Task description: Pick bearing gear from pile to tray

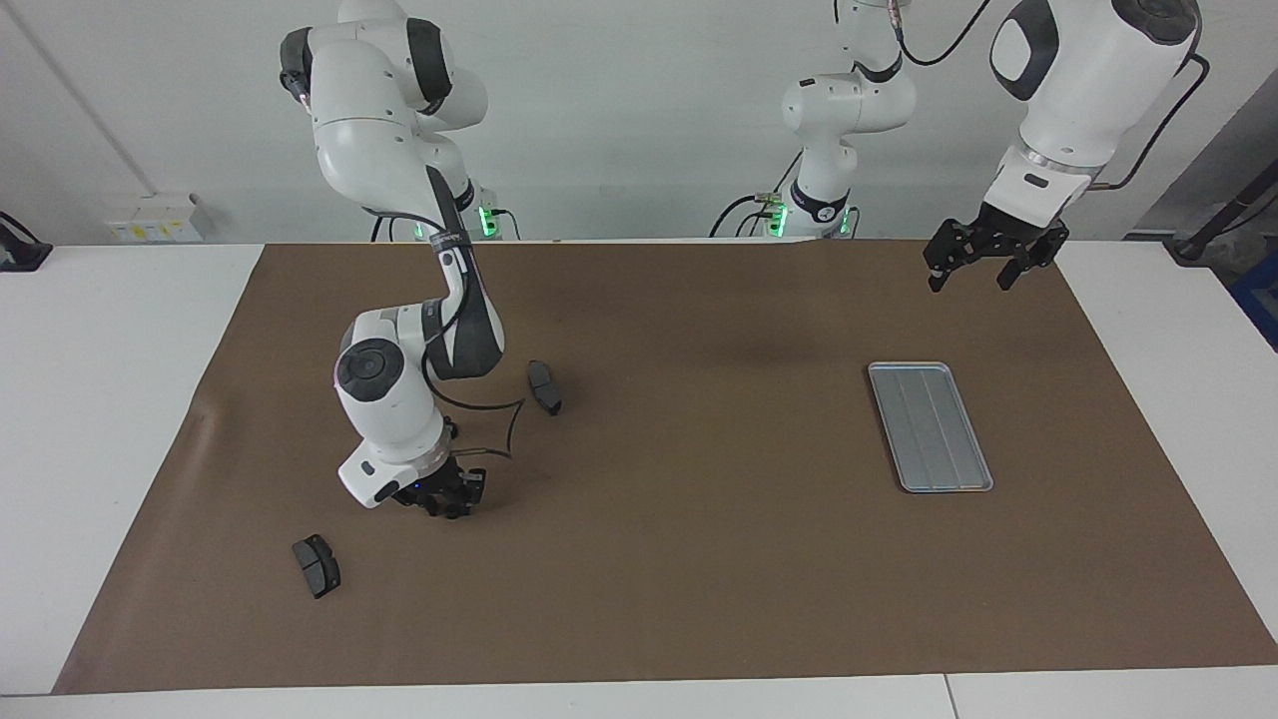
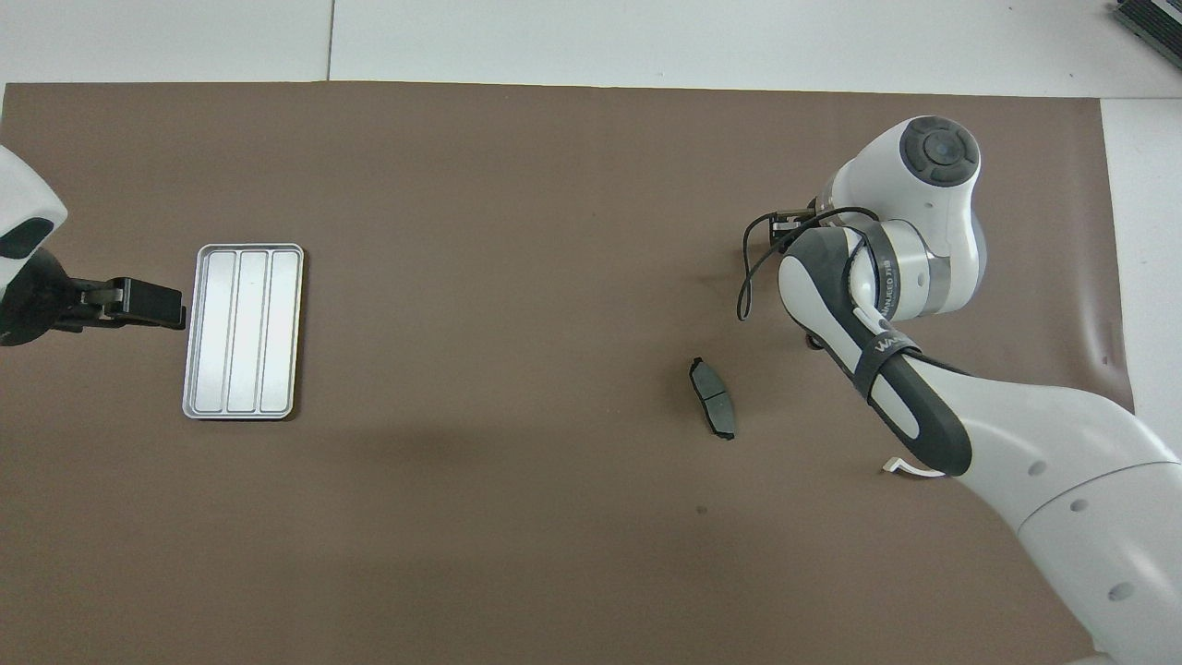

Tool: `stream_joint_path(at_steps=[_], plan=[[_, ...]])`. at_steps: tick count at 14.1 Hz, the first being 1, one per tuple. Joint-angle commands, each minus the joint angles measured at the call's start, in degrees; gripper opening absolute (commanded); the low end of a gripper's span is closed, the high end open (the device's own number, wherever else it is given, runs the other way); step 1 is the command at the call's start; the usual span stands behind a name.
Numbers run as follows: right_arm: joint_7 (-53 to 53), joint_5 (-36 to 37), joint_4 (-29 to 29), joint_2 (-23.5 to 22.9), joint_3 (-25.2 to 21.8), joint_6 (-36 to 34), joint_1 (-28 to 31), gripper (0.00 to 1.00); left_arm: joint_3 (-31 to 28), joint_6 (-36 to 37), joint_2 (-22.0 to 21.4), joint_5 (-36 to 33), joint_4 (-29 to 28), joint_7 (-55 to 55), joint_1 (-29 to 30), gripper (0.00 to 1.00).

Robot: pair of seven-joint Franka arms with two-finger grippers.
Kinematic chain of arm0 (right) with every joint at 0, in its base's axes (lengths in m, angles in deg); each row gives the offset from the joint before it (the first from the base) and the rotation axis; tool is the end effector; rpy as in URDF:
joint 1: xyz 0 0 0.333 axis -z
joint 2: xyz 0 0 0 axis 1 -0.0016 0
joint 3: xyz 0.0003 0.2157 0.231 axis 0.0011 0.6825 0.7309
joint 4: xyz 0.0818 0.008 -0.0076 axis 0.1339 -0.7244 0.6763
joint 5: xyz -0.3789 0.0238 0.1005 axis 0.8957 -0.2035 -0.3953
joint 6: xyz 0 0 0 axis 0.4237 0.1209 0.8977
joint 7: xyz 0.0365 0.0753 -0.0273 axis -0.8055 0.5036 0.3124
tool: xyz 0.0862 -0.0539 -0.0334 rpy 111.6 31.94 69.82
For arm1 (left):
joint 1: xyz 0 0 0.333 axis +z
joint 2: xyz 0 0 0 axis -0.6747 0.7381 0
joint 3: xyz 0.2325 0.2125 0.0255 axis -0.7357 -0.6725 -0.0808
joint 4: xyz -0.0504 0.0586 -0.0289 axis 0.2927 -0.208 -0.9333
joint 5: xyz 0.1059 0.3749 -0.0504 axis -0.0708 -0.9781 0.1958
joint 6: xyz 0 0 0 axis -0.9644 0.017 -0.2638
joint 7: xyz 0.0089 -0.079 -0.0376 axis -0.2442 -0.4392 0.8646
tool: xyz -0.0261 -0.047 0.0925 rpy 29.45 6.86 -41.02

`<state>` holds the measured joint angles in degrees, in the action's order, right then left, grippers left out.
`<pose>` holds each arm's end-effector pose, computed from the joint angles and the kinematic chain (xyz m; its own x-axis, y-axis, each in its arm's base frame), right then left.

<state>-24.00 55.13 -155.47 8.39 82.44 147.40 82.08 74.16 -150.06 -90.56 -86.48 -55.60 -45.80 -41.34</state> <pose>0.6957 0.0976 0.2893 0.9981 -0.0188 0.0583 -0.0185 -0.9998 -0.0069 0.5343 -0.0377 0.5894 0.9989 -0.0388 0.0280 -0.0392 -0.9991 0.0149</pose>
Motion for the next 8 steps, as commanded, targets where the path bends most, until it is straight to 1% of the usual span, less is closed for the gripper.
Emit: stream_joint_path(at_steps=[1, 2, 3, 7, 8], plan=[[0.4, 0.2, -1.9, 0.8, 0.4, 1.4, 0.3, 0.30, -0.1, -0.7, -1.5, 0.7, -1.7, 0.0, 0.1, 1.00], [0.3, 0.2, -1.9, 0.8, 0.4, 1.3, 0.3, 0.14, -0.1, -0.7, -1.5, 0.7, -1.7, 0.1, 0.1, 1.00], [0.1, 0.2, -1.8, 0.7, 0.4, 1.3, 0.3, 0.01, -0.1, -0.7, -1.5, 0.7, -1.7, 0.1, 0.1, 1.00], [-0.2, 0.1, -0.5, 0.8, 0.8, -0.5, 0.2, 0.00, -0.1, -0.7, -1.5, 0.7, -1.7, 0.1, 0.1, 1.00], [-0.7, 0.0, 0.5, 1.4, 1.1, -1.3, 0.2, 0.00, -0.1, -0.7, -1.5, 0.7, -1.7, 0.1, 0.1, 1.00]])
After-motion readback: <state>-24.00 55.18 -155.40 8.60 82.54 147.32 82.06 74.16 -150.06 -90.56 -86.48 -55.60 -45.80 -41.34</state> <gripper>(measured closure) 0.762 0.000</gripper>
